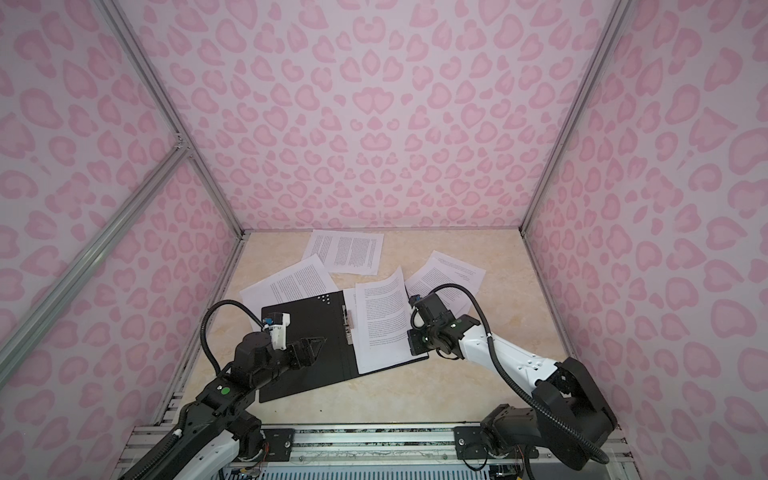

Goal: Put the files into the folder

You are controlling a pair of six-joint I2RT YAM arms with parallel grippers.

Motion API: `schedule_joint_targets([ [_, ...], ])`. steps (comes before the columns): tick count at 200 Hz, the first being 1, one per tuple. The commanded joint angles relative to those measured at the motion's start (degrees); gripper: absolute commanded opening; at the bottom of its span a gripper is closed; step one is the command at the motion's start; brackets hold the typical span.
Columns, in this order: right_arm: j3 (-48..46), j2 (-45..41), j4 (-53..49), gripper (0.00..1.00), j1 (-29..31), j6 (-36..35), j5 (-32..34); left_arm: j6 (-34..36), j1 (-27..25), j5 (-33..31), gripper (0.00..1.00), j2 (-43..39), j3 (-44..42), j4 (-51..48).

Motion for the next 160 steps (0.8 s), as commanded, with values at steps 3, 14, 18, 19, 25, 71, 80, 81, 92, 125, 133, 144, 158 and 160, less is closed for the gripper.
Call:
schedule_joint_targets([
  [3, 0.5, 0.2, -0.2, 0.0, 0.6, -1.7, -0.1, 0.4, 0.0, -0.4, 0.98, 0.3, 0.8, 0.6],
  [14, 0.6, 0.3, -0.2, 0.0, 1.1, -2.1, -0.2, 0.4, 0.0, -0.5, 0.98, 0.5, 0.7, 0.6],
  [18, 0.6, 0.2, -0.2, 0.0, 1.3, -2.2, -0.2, 0.4, 0.0, -0.4, 0.98, 0.5, 0.8, 0.7],
  [19, 0.6, 0.2, -0.2, 0.0, 1.3, -2.2, -0.2, 0.3, 0.0, -0.4, 0.98, 0.5, 0.8, 0.7],
  [25, 0.7, 0.3, -0.3, 0.0, 1.5, -2.3, -0.1, 0.4, 0.0, -0.4, 0.98, 0.5, 0.8, 0.7],
  [71, 1.1, 0.3, -0.6, 0.0, 2.4, -2.9, 0.4, 0.4, 0.0, -0.4, 0.98, 0.5, 0.8, 0.6],
  [80, 1.2, 0.2, -0.6, 0.0, 2.6, -3.2, 0.2, 0.4, 0.0, -0.5, 0.98, 0.5, 0.8, 0.7],
  [81, 1.2, 0.2, -0.6, 0.0, 2.6, -3.2, 0.2, 0.4, 0.0, -0.5, 0.98, 0.5, 0.8, 0.7],
  [92, 1.2, 0.2, -0.8, 0.0, 2.8, -3.5, 0.5, 0.4, 0.0, -0.6, 0.98, 0.5, 0.8, 0.6],
  [125, 1.3, 0.1, -1.0, 0.0, 3.1, -4.0, 0.9, 0.4, 0.0, -0.6, 0.98, 0.7, 0.8, 0.7],
  [133, 1.3, 0.1, -1.0, 0.0, 3.3, -4.2, 0.9, 0.4, 0.0, -0.6, 0.98, 0.7, 0.8, 0.7],
  [144, 1.4, 0.2, -1.1, 0.0, 3.5, -4.4, 0.8, 0.4, 0.0, -0.6, 0.98, 0.7, 0.8, 0.7],
  [158, 1.6, 0.2, -1.1, 0.0, 4.1, -4.7, 0.8, 0.4, 0.0, -0.6, 0.98, 0.7, 0.8, 0.7],
  [160, 1.7, 0.3, -1.1, 0.0, 4.1, -4.8, 0.8, 0.4, 0.0, -0.6, 0.98, 0.7, 0.8, 0.6],
])
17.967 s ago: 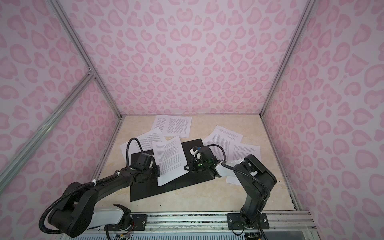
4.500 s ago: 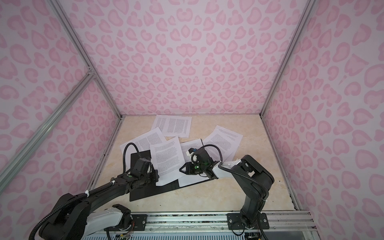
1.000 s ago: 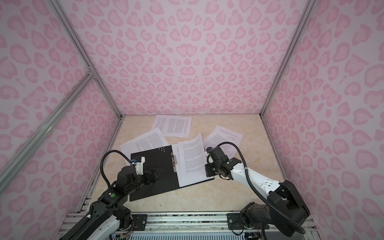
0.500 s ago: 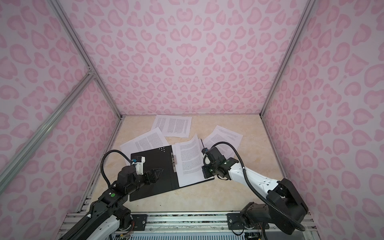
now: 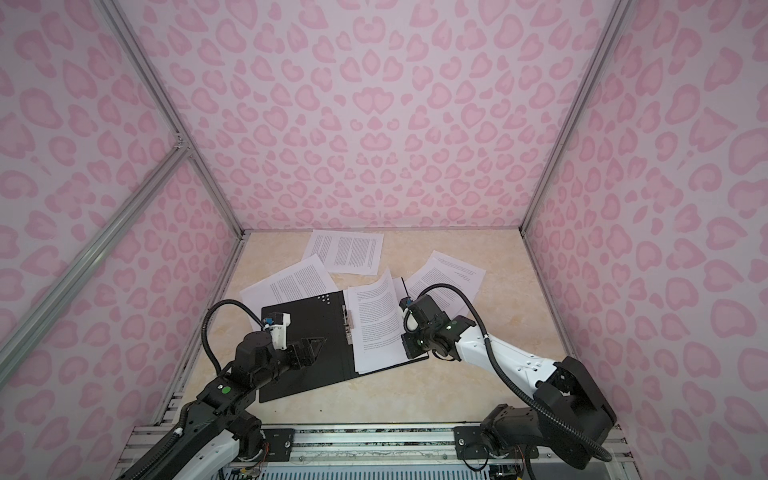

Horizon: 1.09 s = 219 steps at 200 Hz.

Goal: Put the files into the folder

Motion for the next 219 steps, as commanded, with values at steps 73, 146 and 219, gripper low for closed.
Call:
schedule_joint_targets([
  [73, 0.4, -2.3, -2.2, 0.0, 2.0, -1.3, 1.7, 0.5, 0.0, -0.4, 0.98, 0.5, 0.9, 0.9],
  [146, 1.5, -1.9, -3.6, 0.0, 2.6, -1.7, 4.0, 0.4, 0.0, -0.3, 0.98, 0.4, 0.9, 0.8],
  [219, 2.1, -0.7, -3.6, 0.0, 2.6, -2.1, 5.1, 0.5, 0.0, -0.5, 0.98, 1.0, 0.9, 0.9],
])
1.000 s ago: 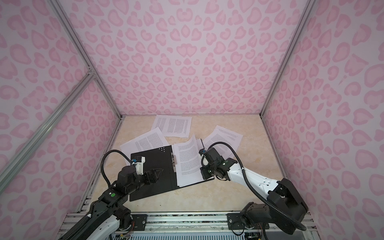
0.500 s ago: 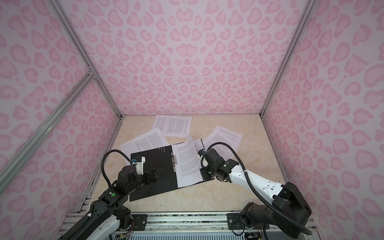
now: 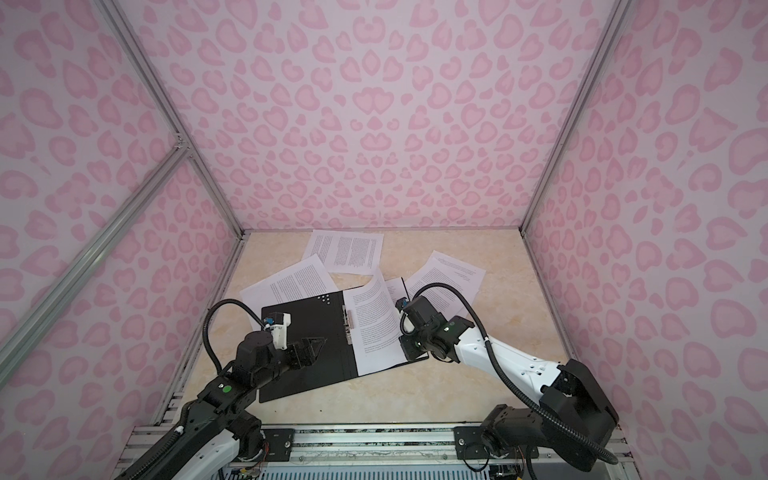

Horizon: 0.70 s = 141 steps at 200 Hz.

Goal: Put the files into the folder

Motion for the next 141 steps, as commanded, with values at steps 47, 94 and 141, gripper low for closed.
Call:
schedule_joint_targets([
  [47, 0.5, 0.9, -0.7, 0.0, 0.0, -0.7, 1.2, 0.5, 0.0, -0.4, 0.98, 0.1, 0.8, 0.9],
  [94, 0.5, 1.1, -0.6, 0.13, 0.0, -0.6, 1.7, 0.5, 0.0, -0.3, 0.98, 0.1, 0.8, 0.9],
  [141, 0.5, 1.4, -0.6, 0.3, 0.0, -0.4, 2.5, 0.5, 0.0, -0.3, 0.98, 0.0, 0.8, 0.9],
])
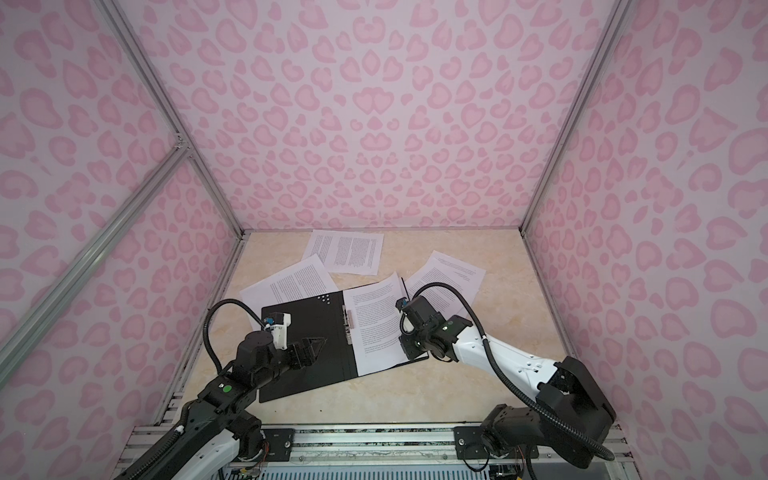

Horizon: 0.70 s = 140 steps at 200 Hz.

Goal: Put the files into the folder

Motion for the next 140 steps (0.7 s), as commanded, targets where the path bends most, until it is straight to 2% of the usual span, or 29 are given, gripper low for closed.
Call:
schedule_joint_targets([
  [1, 0.3, 0.4, -0.6, 0.31, 0.0, -0.2, 1.0, 0.5, 0.0, -0.3, 0.98, -0.1, 0.8, 0.8],
  [52, 0.3, 0.8, -0.6, 0.49, 0.0, 0.6, 2.7, 0.5, 0.0, -0.3, 0.98, -0.1, 0.8, 0.8],
  [98, 0.7, 2.0, -0.6, 0.56, 0.0, 1.3, 4.6, 0.5, 0.0, -0.3, 0.98, -0.2, 0.8, 0.7],
  [140, -0.1, 2.8, 1.2, 0.68, -0.7, 2.5, 4.3, 0.5, 0.0, -0.3, 0.98, -0.1, 0.9, 0.7],
])
